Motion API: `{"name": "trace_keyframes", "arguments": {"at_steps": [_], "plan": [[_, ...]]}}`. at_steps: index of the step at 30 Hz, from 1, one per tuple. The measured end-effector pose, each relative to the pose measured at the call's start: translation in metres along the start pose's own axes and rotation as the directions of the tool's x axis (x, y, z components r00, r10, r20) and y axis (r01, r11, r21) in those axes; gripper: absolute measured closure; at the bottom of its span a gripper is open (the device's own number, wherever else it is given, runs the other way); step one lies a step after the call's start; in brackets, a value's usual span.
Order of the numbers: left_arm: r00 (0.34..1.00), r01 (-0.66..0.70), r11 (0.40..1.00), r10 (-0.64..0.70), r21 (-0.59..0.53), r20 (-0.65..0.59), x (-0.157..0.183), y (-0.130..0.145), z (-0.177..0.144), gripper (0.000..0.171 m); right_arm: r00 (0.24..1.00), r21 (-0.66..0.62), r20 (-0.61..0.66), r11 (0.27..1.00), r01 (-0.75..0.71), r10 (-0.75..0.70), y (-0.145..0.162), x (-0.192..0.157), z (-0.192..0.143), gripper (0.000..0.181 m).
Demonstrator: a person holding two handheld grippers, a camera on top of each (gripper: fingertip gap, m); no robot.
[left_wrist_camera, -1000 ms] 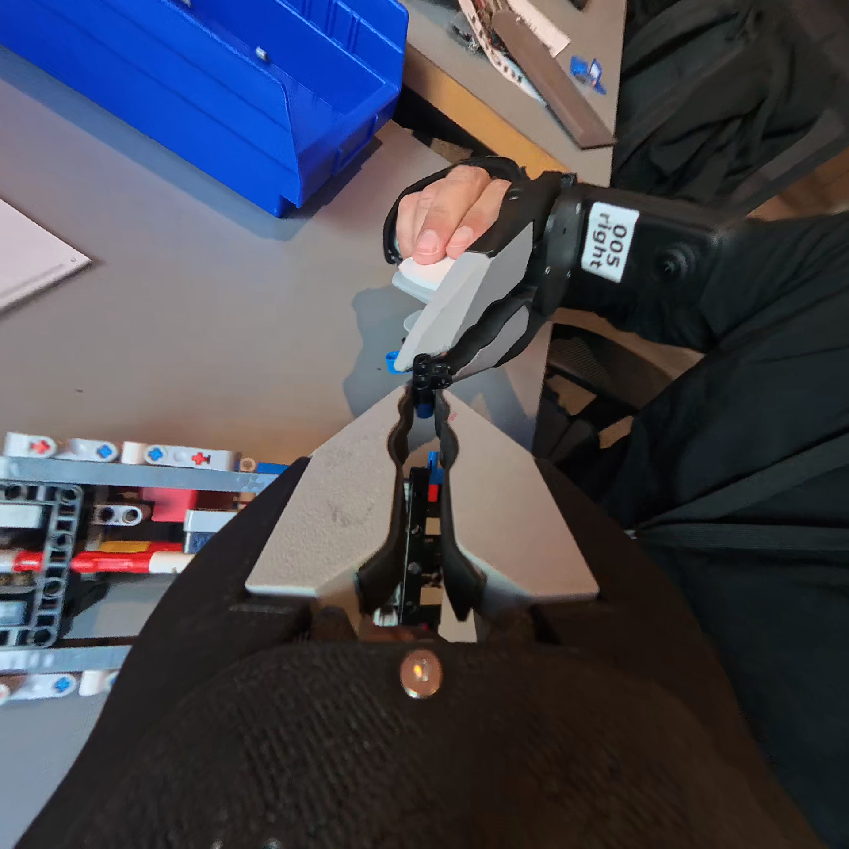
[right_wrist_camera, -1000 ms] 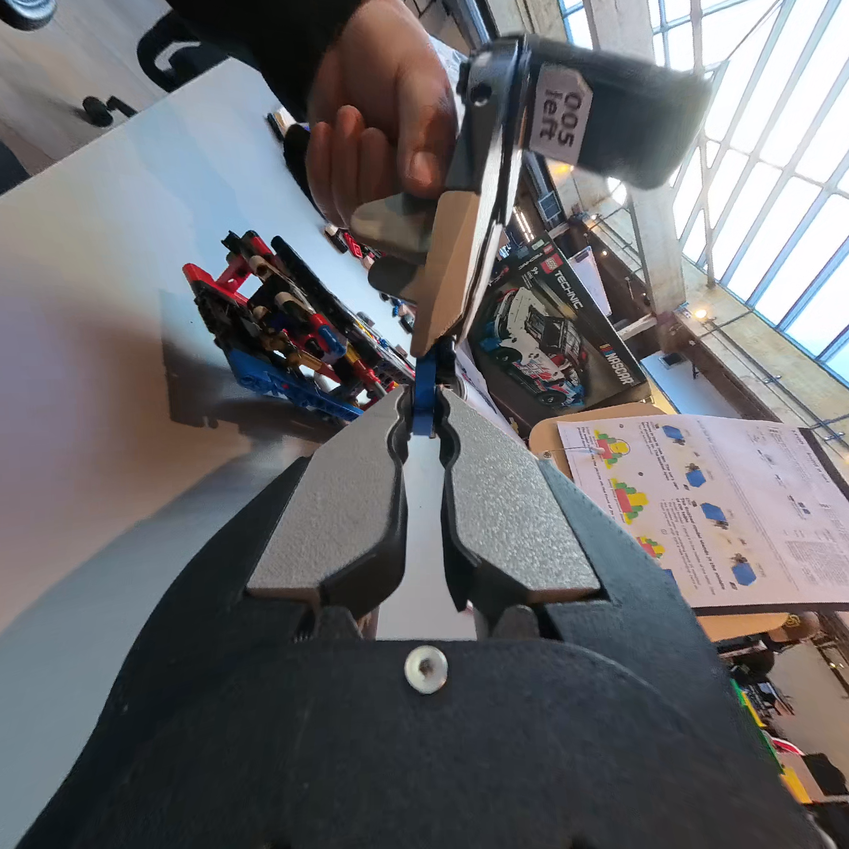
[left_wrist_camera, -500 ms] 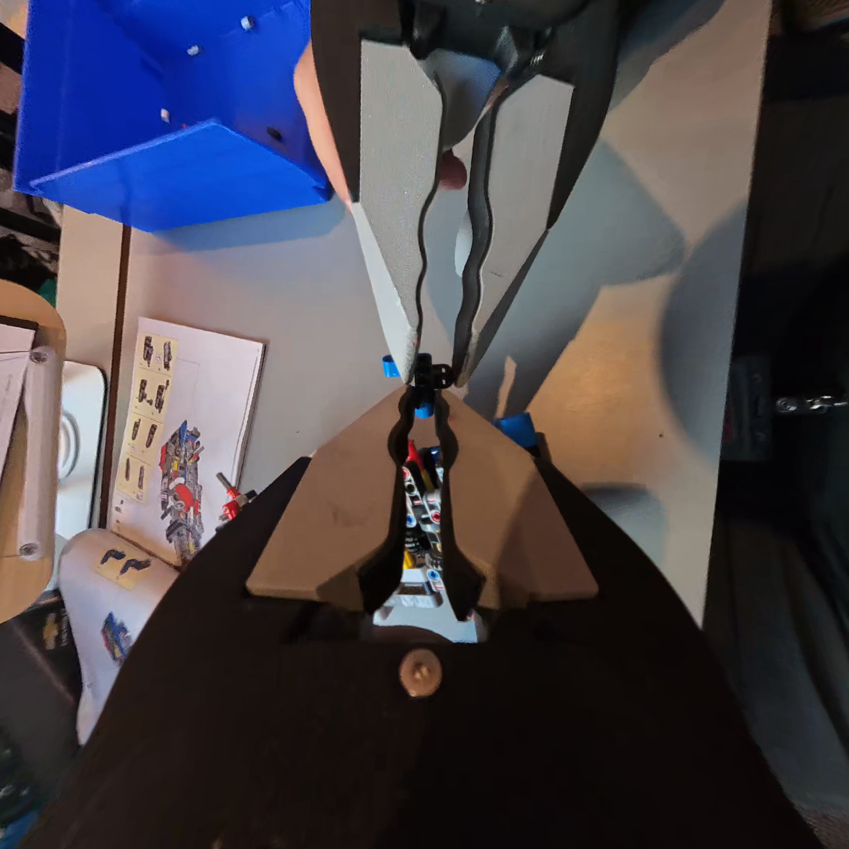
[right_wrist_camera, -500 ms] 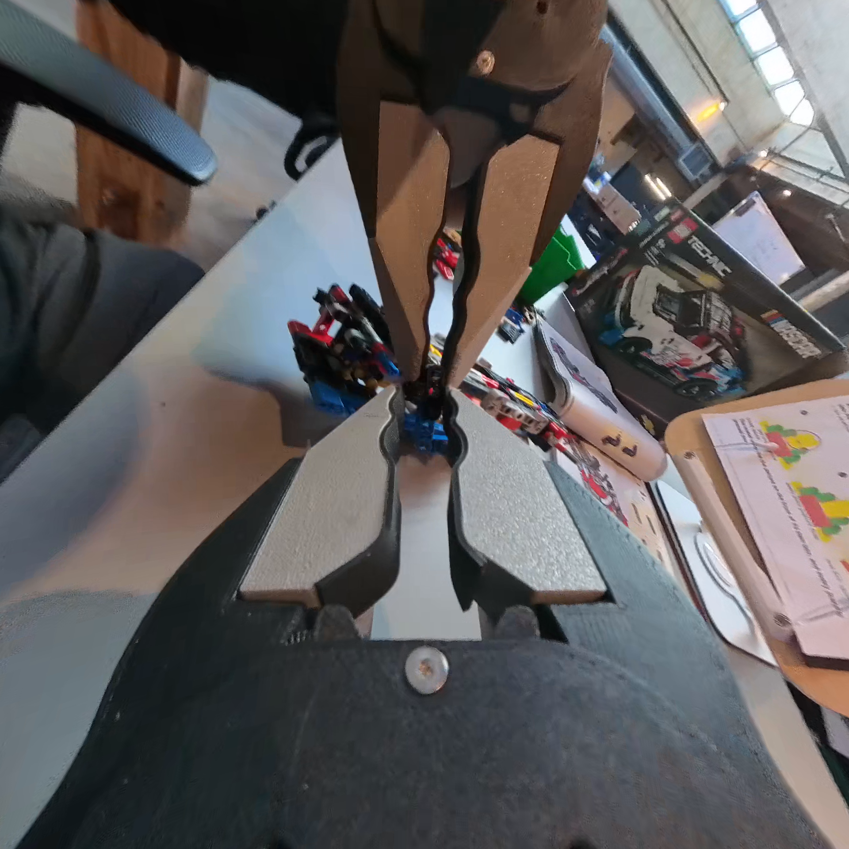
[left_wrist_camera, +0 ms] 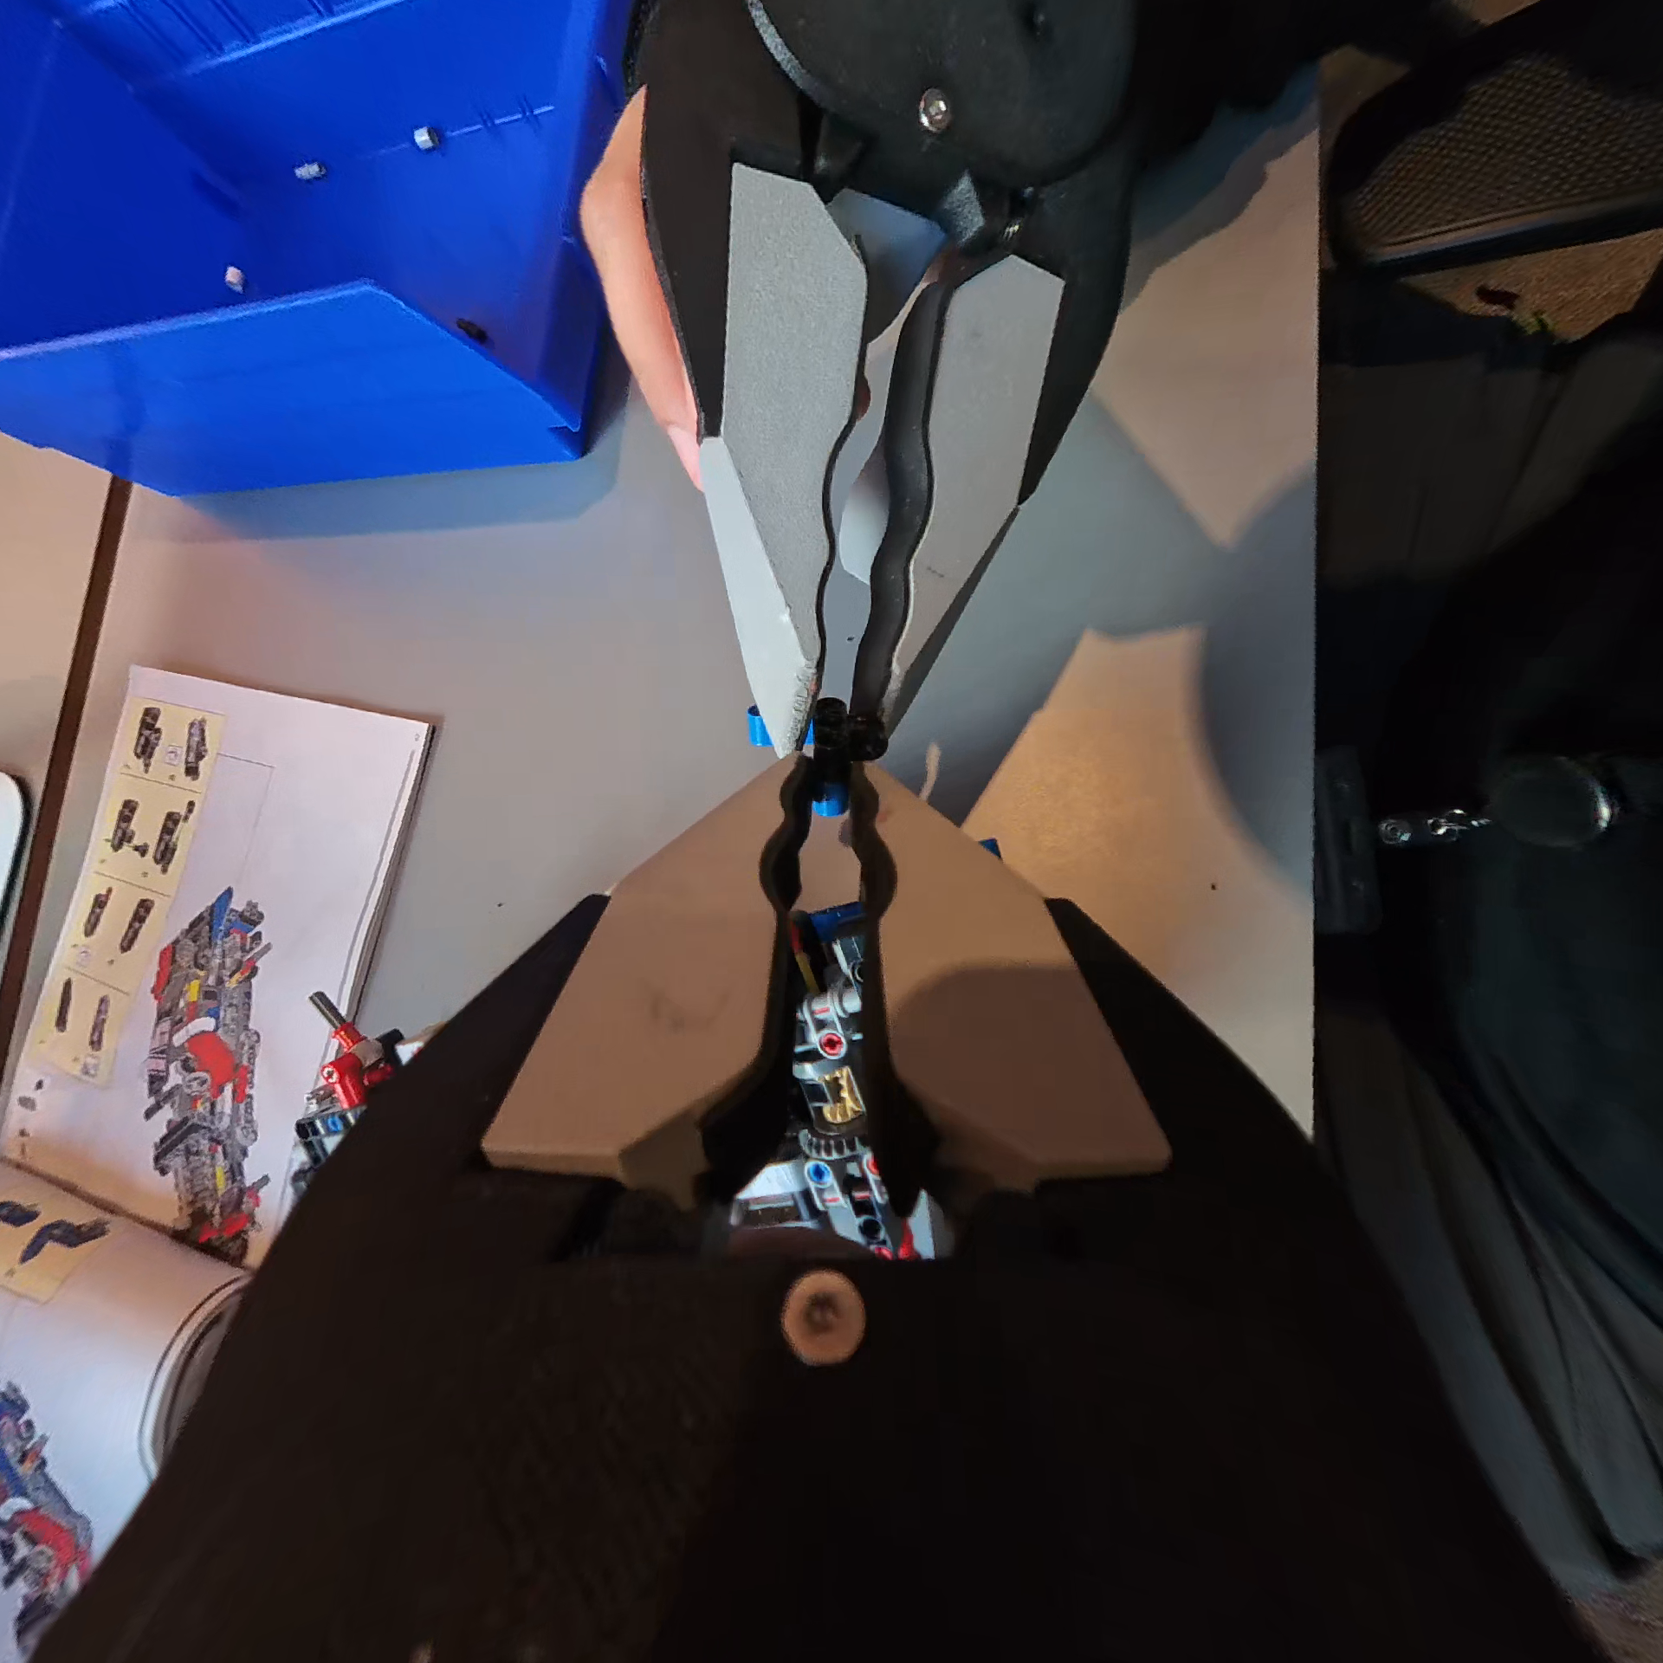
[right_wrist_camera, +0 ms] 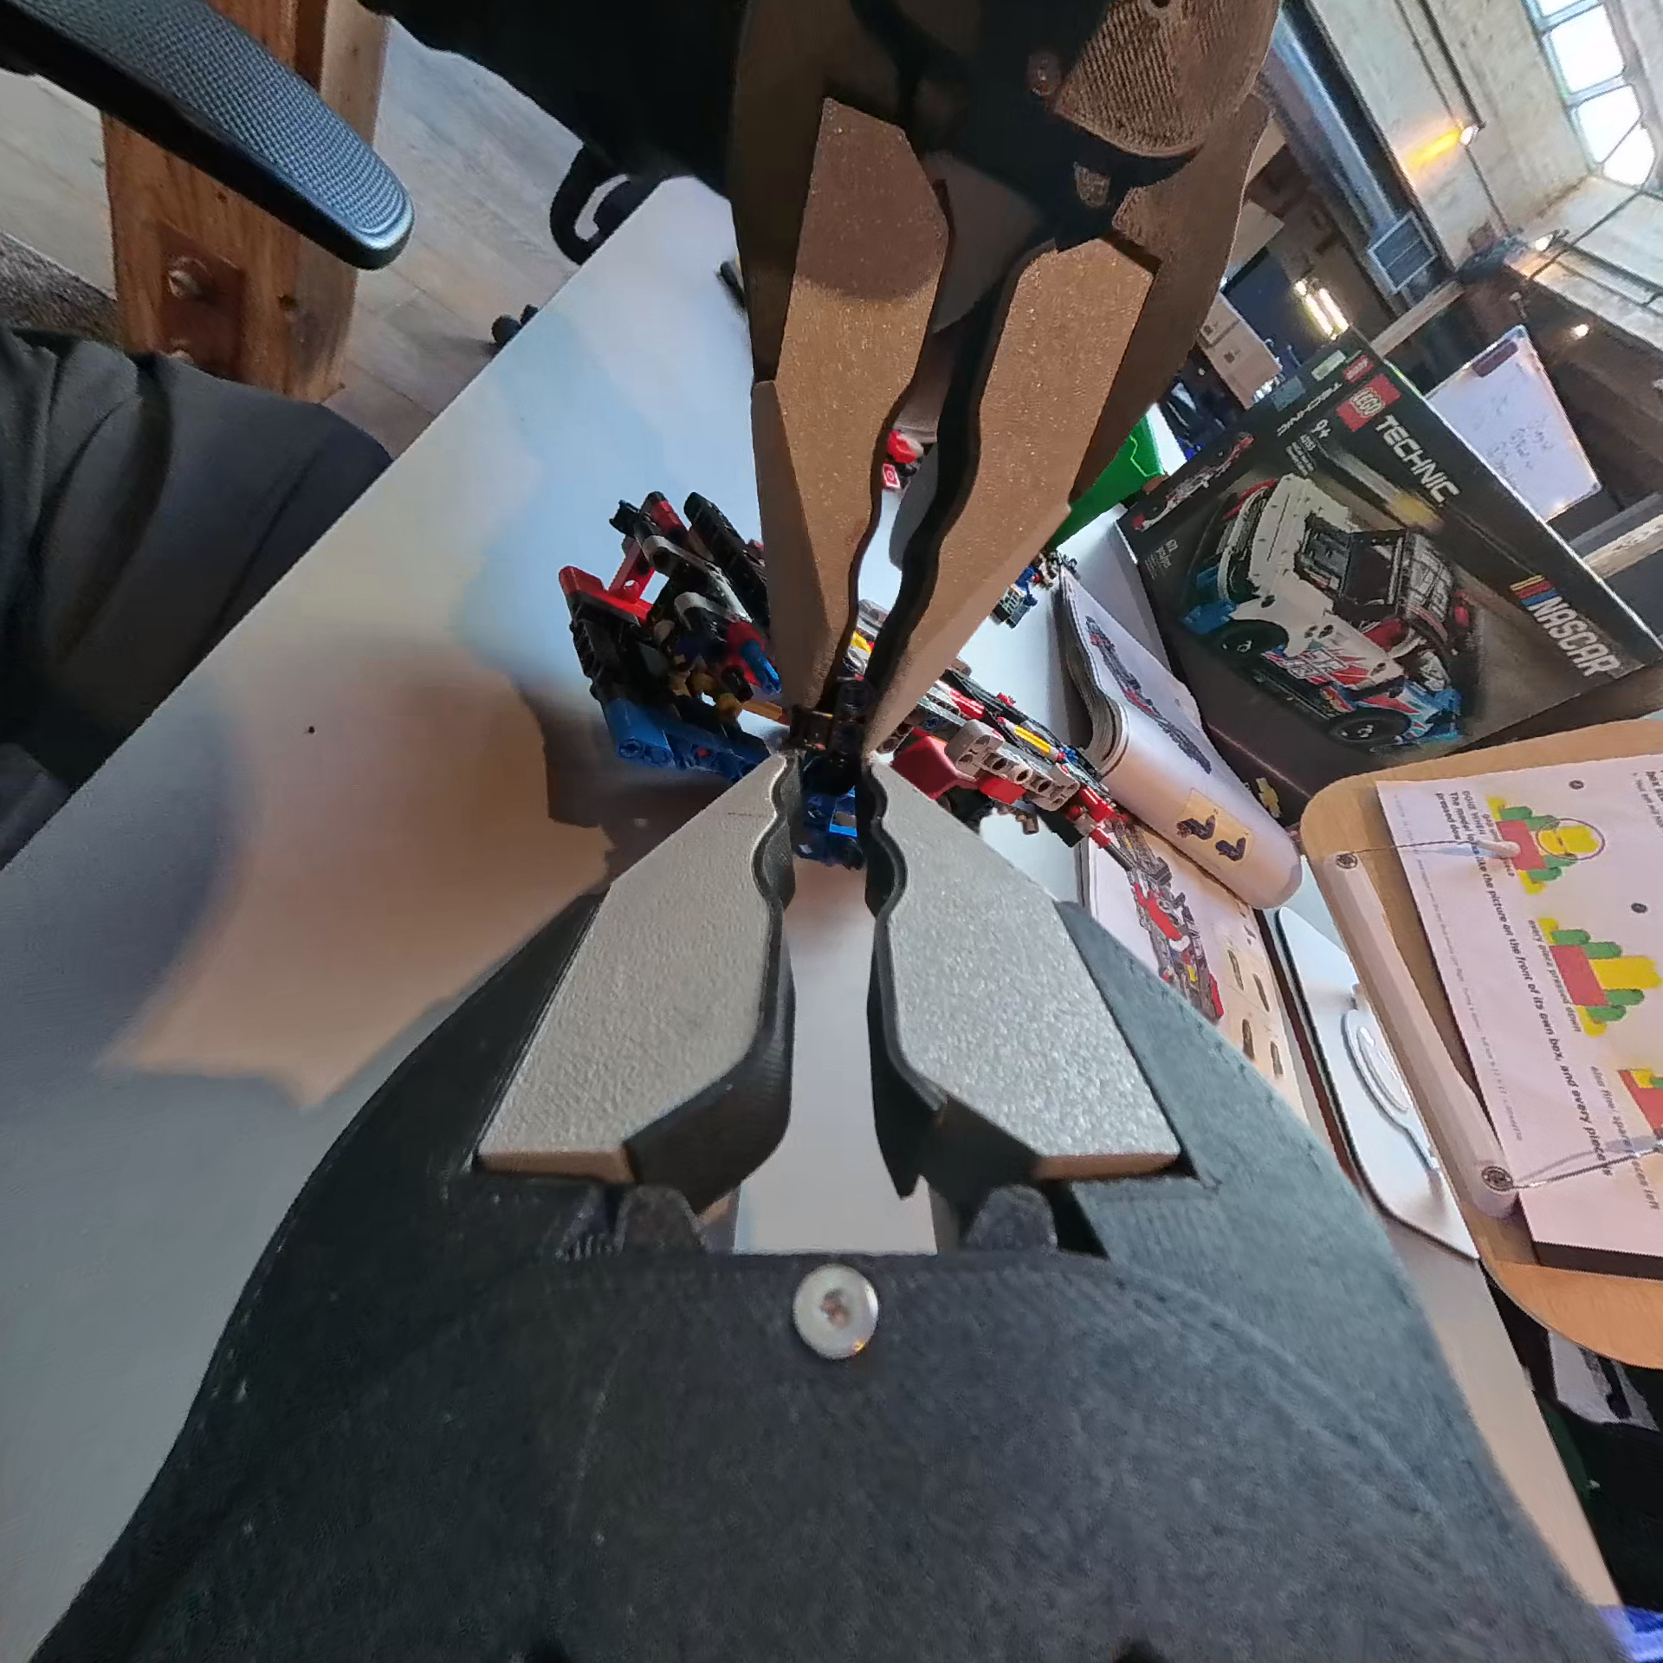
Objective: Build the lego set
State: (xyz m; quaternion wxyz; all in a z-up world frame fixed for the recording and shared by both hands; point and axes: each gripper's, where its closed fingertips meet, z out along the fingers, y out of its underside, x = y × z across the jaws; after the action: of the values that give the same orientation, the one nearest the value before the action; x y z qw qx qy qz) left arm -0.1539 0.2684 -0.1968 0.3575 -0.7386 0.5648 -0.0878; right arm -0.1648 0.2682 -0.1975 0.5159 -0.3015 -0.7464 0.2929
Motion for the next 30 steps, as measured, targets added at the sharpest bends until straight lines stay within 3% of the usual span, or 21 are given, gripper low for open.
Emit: {"name": "trace_keyframes", "arguments": {"at_steps": [3,6,8,11,15,19,23,30], "plan": [[0.998,0.044,0.999,-0.043,-0.022,0.037,-0.004,0.005,0.001,0.165,0.998,-0.001,-0.006,0.998,-0.065,0.065,0.002,0.003,0.002,0.176],[0.989,0.133,0.989,-0.128,-0.068,0.070,-0.006,0.017,-0.006,0.138,0.980,0.033,0.042,0.980,-0.194,0.192,0.004,0.002,-0.001,0.178],[0.977,0.207,0.976,-0.203,-0.063,0.062,0.001,0.023,-0.014,0.136,0.958,0.057,0.095,0.959,-0.277,0.271,0.003,-0.002,-0.004,0.178],[0.960,0.277,0.956,-0.271,-0.095,0.072,0.015,0.041,-0.019,0.143,0.917,0.079,0.163,0.921,-0.381,0.365,-0.001,-0.008,-0.002,0.178],[0.953,0.280,0.957,-0.268,-0.071,0.139,0.020,0.046,-0.020,0.139,0.846,0.055,0.241,0.864,-0.501,0.476,-0.002,-0.018,0.008,0.177],[0.951,0.234,0.972,-0.225,-0.019,0.211,0.016,0.035,-0.019,0.138,0.815,0.036,0.265,0.839,-0.542,0.515,0.003,-0.025,0.017,0.177],[0.958,0.168,0.984,-0.149,-0.055,0.246,0.014,0.030,-0.015,0.146,0.795,0.083,0.274,0.810,-0.580,0.541,-0.002,-0.020,0.012,0.177],[0.948,0.234,0.970,-0.242,0.065,0.208,0.006,0.009,-0.014,0.164,0.728,0.175,0.344,0.721,-0.670,0.593,-0.016,-0.011,0.004,0.177]]}}
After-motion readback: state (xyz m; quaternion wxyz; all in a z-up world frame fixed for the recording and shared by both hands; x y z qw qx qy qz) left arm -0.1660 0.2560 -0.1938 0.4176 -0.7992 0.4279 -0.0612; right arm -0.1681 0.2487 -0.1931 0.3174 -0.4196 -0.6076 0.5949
